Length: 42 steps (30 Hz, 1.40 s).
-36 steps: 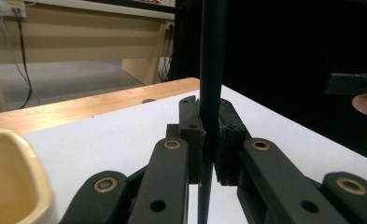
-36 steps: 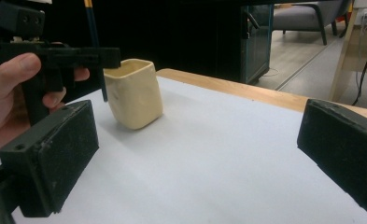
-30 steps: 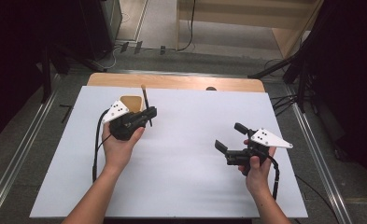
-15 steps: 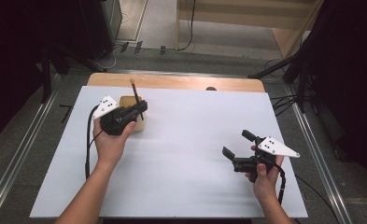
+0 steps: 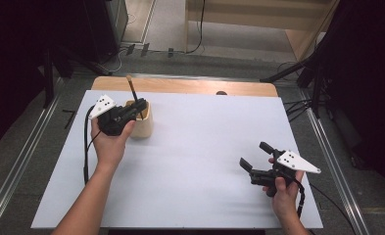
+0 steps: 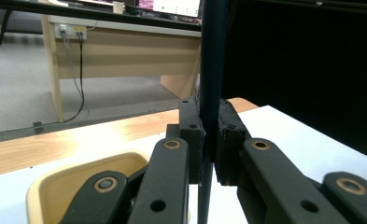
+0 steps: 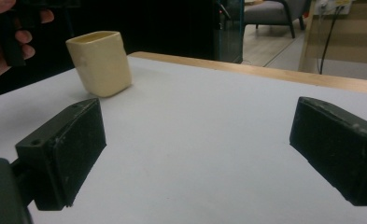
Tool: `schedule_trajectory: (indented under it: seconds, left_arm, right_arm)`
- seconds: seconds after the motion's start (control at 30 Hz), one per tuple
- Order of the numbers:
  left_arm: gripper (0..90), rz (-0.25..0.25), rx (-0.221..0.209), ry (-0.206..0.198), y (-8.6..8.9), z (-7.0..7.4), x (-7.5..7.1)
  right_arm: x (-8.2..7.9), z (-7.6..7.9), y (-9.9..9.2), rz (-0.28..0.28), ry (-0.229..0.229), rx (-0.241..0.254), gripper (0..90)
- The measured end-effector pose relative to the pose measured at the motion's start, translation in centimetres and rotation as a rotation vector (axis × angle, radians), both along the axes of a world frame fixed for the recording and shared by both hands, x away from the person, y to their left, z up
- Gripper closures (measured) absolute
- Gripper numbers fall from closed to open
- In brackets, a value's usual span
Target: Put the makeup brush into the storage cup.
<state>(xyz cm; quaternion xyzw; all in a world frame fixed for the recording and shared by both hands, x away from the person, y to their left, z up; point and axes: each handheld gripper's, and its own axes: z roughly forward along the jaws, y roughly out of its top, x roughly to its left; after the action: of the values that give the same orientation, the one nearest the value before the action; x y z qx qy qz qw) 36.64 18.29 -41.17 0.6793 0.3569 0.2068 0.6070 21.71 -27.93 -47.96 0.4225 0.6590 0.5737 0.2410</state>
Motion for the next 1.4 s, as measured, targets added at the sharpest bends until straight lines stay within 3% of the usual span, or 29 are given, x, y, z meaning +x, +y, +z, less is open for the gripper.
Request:
schedule_trajectory:
  seconds: [0.33,0.7,0.97,1.4]
  left_arm:
    - [84.7,0.028,0.003,-0.002,0.5,-0.2,0.6]
    - [84.7,0.054,0.007,-0.012,0.5,-0.2,1.4]
    - [84.6,0.066,0.014,-0.006,0.5,-0.5,1.6]
    - [84.5,0.087,0.034,0.047,0.5,-1.7,2.0]
  right_arm:
    - [-0.8,-0.4,-1.6,-0.060,0.002,-0.029,7.0]
    - [-1.6,-1.0,-2.8,-0.075,0.005,-0.045,11.3]
    - [-1.8,-1.0,-2.7,-0.091,-0.010,-0.057,12.9]
    - [-1.7,-1.2,-2.5,-0.067,0.002,-0.068,12.9]
